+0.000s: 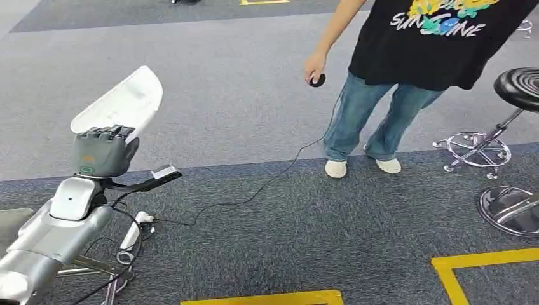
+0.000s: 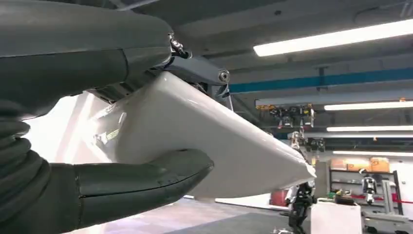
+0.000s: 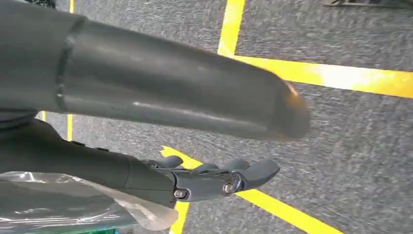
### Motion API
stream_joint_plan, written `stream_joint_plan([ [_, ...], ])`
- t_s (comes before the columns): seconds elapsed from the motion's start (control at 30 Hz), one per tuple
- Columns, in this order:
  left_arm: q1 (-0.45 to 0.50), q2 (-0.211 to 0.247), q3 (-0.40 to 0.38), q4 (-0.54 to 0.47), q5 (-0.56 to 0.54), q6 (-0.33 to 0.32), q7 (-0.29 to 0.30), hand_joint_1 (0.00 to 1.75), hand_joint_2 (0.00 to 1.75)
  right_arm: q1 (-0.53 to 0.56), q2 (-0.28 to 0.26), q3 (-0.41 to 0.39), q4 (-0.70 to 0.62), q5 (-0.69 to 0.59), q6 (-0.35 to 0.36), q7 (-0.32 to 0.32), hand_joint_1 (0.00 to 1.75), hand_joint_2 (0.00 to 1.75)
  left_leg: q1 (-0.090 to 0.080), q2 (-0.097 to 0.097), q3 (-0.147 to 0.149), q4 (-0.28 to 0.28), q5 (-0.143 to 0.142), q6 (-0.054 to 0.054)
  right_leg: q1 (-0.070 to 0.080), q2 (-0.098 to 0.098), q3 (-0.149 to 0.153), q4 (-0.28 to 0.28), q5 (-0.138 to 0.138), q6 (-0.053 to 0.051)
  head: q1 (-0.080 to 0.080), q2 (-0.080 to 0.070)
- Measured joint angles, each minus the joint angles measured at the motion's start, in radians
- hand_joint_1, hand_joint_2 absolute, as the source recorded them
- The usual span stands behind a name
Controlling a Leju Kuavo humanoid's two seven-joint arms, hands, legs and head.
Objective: Take the parts from the cabinet and place them on the table.
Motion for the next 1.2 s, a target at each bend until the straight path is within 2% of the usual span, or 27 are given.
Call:
stream_joint_plan([
  [0.1,0.0,0.0,0.0,0.0,0.0,0.0,0.0,1.75,1.75,0.0,0.0,0.0,0.0,0.0,0.0,0.0,0.0,0.0,0.0,0.0,-0.002,0.009,-0.004,-0.001,0.0,0.0,-0.001,0.0,0.001,0.0,0.0,0.0],
  [0.17,0.003,0.0,0.0,0.0,0.0,0.0,0.0,1.75,1.75,0.0,0.0,0.0,0.0,0.0,0.0,0.0,0.0,0.0,0.002,0.0,-0.016,0.071,-0.02,-0.004,0.0,0.0,-0.012,0.001,0.008,0.0,-0.002,0.0],
  [0.2,0.007,0.0,0.001,0.0,0.0,0.0,-0.004,1.75,1.75,0.001,0.0,0.0,0.0,0.0,0.0,0.0,0.0,0.0,0.008,0.0,0.01,0.079,0.026,-0.008,0.0,-0.001,-0.033,0.001,0.023,0.003,-0.002,0.0],
  [0.23,0.005,0.0,0.006,-0.003,-0.003,0.001,-0.008,1.75,1.75,0.002,0.0,0.0,0.0,0.005,0.002,0.0,0.0,0.0,0.009,0.0,0.189,-0.19,0.072,0.001,0.001,-0.001,-0.048,0.004,0.039,0.015,-0.001,0.0],
  [0.27,0.005,-0.001,0.008,-0.006,-0.005,0.001,-0.009,1.75,1.75,0.0,0.0,0.0,0.0,0.005,0.002,0.0,0.0,0.0,0.003,0.0,0.205,-0.22,0.063,0.01,0.003,0.0,-0.052,0.006,0.047,0.025,0.0,0.0],
  [0.33,0.006,-0.001,0.013,-0.006,-0.008,0.002,-0.009,1.75,1.75,0.0,0.0,0.0,0.0,0.005,0.002,-0.002,0.0,0.0,0.001,-0.001,0.202,-0.23,0.063,0.017,0.001,-0.001,-0.058,0.005,0.052,0.035,0.001,0.0],
  [0.37,0.006,-0.002,0.015,-0.006,-0.009,0.002,-0.009,1.75,1.75,0.0,-0.001,0.0,0.0,0.005,0.002,-0.002,0.0,0.0,0.004,-0.001,0.2,-0.233,0.065,0.013,0.004,0.001,-0.058,0.006,0.043,0.008,0.001,0.0],
  [0.4,0.007,-0.002,0.016,-0.006,-0.01,0.002,-0.009,1.75,1.75,0.0,-0.001,0.0,0.0,0.005,0.003,-0.003,0.0,0.0,0.002,-0.001,0.199,-0.233,0.066,0.014,0.003,-0.002,-0.06,0.006,0.052,-0.006,0.002,0.0],
  [0.47,0.007,-0.002,0.018,-0.006,-0.01,0.002,-0.01,1.75,1.75,0.0,-0.001,0.001,0.0,0.006,0.003,-0.003,0.0,0.0,-0.003,-0.001,0.196,-0.232,0.072,0.023,-0.002,-0.001,-0.06,0.0,0.064,0.018,0.003,0.0],
  [0.53,0.007,-0.003,0.018,-0.006,-0.01,0.002,-0.01,1.75,1.75,0.0,-0.002,0.001,0.0,0.006,0.003,-0.003,0.0,0.0,-0.005,0.0,0.191,-0.231,0.076,0.029,-0.004,0.0,-0.061,-0.007,0.072,0.029,0.003,0.0],
  [0.6,0.008,-0.003,0.018,-0.006,-0.01,0.002,-0.01,1.75,1.75,0.001,-0.002,0.001,0.0,0.006,0.004,-0.004,0.0,0.0,-0.006,0.0,0.188,-0.231,0.079,0.031,-0.005,0.0,-0.062,-0.011,0.078,0.037,0.002,0.0],
  [0.83,0.008,-0.003,0.019,-0.006,-0.01,0.002,-0.011,1.75,1.75,0.001,-0.002,0.001,0.0,0.037,0.021,-0.002,0.0,0.0,-0.008,0.0,0.184,-0.229,0.081,0.034,-0.007,0.0,-0.065,-0.012,0.081,0.042,0.002,0.0],
  [0.87,0.007,-0.002,0.02,-0.006,-0.01,0.002,-0.011,1.75,1.75,0.002,-0.001,0.001,0.0,0.049,0.021,0.001,0.0,0.0,-0.015,0.0,0.179,-0.219,0.08,0.039,-0.014,0.0,-0.061,-0.022,0.09,0.053,0.002,0.0],
  [0.93,0.005,-0.001,0.023,-0.008,-0.01,0.002,-0.012,1.75,1.75,0.001,-0.001,0.001,0.0,0.061,0.02,0.003,0.0,0.0,-0.008,0.001,0.192,-0.256,0.103,0.061,-0.009,0.0,-0.062,-0.031,0.093,0.064,0.001,0.0],
  [0.97,0.003,-0.002,0.023,-0.008,-0.01,0.002,-0.012,1.75,1.75,0.001,-0.001,0.001,0.0,0.061,0.02,0.003,0.0,0.0,-0.005,0.007,0.198,-0.271,0.113,0.063,-0.01,0.002,-0.074,-0.021,0.078,0.062,0.004,0.0],
  [1.0,0.0,-0.002,0.023,-0.009,-0.01,0.002,-0.012,1.75,1.75,0.001,-0.001,0.001,0.0,0.062,0.02,0.003,0.0,0.0,-0.003,0.006,0.197,-0.276,0.117,0.069,-0.009,0.003,-0.093,0.024,0.039,0.06,0.004,0.0],
  [1.07,0.002,-0.003,0.023,-0.009,-0.01,0.002,-0.012,1.75,1.75,0.002,-0.001,0.001,0.0,0.063,0.02,0.004,0.0,0.0,-0.003,0.006,0.192,-0.274,0.119,0.07,-0.011,0.005,-0.163,0.195,-0.04,0.061,0.005,0.0],
  [1.1,0.004,-0.003,0.023,-0.009,-0.01,0.002,-0.012,1.75,1.75,0.003,-0.001,0.001,0.0,0.063,0.02,0.005,0.0,0.0,-0.003,0.007,0.19,-0.274,0.119,0.069,-0.012,0.004,-0.189,0.252,-0.06,0.063,0.004,0.0],
  [1.13,0.005,-0.003,0.023,-0.008,-0.01,0.002,-0.012,1.75,1.75,0.004,-0.001,0.001,0.0,0.064,0.02,0.005,0.0,0.0,-0.003,0.002,0.187,-0.272,0.119,0.067,-0.014,0.004,-0.198,0.275,-0.061,0.066,0.005,0.0],
  [1.17,0.005,-0.003,0.023,-0.008,-0.01,0.002,-0.012,1.75,1.75,0.005,-0.001,0.001,0.0,0.071,0.02,0.006,0.0,0.0,-0.001,-0.007,0.184,-0.267,0.118,0.061,-0.019,0.004,-0.182,0.251,-0.04,0.07,0.005,0.0],
  [1.2,0.005,-0.004,0.023,-0.009,-0.01,0.002,-0.012,1.75,1.75,0.004,-0.001,0.001,0.0,0.077,0.02,0.006,0.0,0.0,0.003,-0.013,0.181,-0.261,0.115,0.053,-0.025,0.004,-0.144,0.188,-0.006,0.074,0.005,0.0],
])
